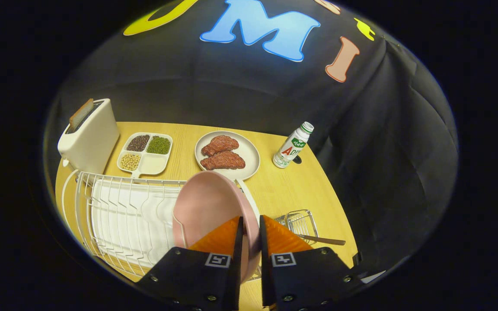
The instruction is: Take the plate from the dish rack, then take the spoon from the basket and place it into the plate.
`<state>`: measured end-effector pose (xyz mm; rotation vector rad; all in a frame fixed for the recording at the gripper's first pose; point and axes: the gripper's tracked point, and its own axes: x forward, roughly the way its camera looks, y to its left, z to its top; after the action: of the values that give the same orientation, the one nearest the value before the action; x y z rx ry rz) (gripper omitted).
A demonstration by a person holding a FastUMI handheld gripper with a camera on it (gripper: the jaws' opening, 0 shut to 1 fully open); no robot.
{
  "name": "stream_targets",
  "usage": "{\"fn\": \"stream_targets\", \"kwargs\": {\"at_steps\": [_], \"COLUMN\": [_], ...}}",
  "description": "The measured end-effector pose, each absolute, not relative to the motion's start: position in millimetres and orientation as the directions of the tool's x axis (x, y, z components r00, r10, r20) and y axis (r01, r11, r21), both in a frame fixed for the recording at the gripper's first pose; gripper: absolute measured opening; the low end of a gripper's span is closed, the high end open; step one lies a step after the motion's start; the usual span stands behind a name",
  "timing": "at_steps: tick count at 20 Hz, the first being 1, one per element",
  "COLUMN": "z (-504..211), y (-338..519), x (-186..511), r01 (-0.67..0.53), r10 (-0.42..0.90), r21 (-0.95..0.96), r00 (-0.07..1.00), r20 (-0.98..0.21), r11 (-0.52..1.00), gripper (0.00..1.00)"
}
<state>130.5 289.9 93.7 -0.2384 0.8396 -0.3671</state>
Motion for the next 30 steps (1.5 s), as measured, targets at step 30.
{"fn": "stream_targets", "kwargs": {"at_steps": [30], "z": [207], "y": [206], "x": [27], "r01": [0.139], "r10": [-0.288], "r21": [-0.271], "r00": [0.705], "r20": [-0.648], "r11": [0.952], "gripper": [0.06]}}
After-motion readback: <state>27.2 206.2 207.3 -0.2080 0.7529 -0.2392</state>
